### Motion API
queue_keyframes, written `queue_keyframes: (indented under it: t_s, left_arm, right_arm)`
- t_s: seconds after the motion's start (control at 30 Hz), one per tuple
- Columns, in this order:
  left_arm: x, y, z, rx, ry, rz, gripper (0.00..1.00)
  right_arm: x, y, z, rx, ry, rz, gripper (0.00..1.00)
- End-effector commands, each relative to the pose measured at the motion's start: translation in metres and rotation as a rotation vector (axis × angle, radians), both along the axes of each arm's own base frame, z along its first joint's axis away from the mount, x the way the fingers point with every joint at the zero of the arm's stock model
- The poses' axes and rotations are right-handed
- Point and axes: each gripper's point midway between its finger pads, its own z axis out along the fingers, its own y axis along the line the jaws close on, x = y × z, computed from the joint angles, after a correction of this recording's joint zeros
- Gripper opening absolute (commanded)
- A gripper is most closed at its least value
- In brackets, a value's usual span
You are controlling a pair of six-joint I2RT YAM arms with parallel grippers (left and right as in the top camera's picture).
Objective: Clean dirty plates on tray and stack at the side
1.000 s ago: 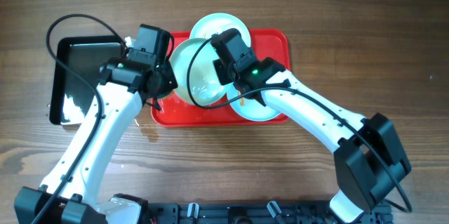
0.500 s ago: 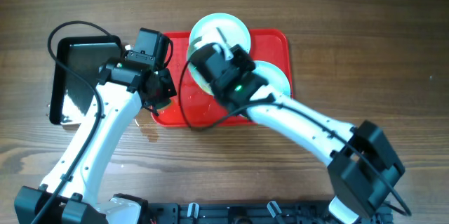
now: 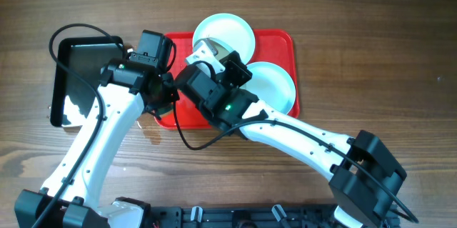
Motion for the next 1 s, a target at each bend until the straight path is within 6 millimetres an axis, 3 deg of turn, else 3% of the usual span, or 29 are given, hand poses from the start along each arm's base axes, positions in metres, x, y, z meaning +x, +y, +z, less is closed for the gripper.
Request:
queue_keyframes:
  t_s: [0.0,0.2,0.37,0.53,0.63,0.87,0.97]
  left_arm:
    - [0.001,0.000,0.002,-0.012,-0.005,0.013,0.04]
    - [0.001,0.000,0.002,-0.013,-0.006,0.013,0.04]
    - [0.003,-0.001,0.003,-0.015,-0.016,0.013,0.04]
    - [0.006,-0.003,0.003,-0.020,-0.028,0.011,0.04]
    - [0.007,-0.005,0.003,-0.021,-0.029,0.002,0.04]
    - [0.019,-0.031,0.002,-0.094,-0.085,-0.049,0.04]
    - [0.027,-0.045,-0.012,-0.136,-0.115,-0.077,0.04]
  right_arm:
    - [0.001,-0.004,0.022,0.102,-0.074,-0.060,0.04]
    - [-0.002,0.000,0.014,0.106,-0.028,-0.034,0.04]
    - [-0.029,0.019,-0.041,0.286,0.292,0.048,0.05]
    - [-0.036,0.021,-0.068,0.606,0.508,-0.065,0.04]
    - [-0.039,0.034,-0.071,0.751,0.635,-0.041,0.04]
    - [-0.030,0.025,-0.072,0.867,0.635,-0.157,0.04]
    - [-0.033,0.022,-0.077,0.892,0.642,-0.207,0.04]
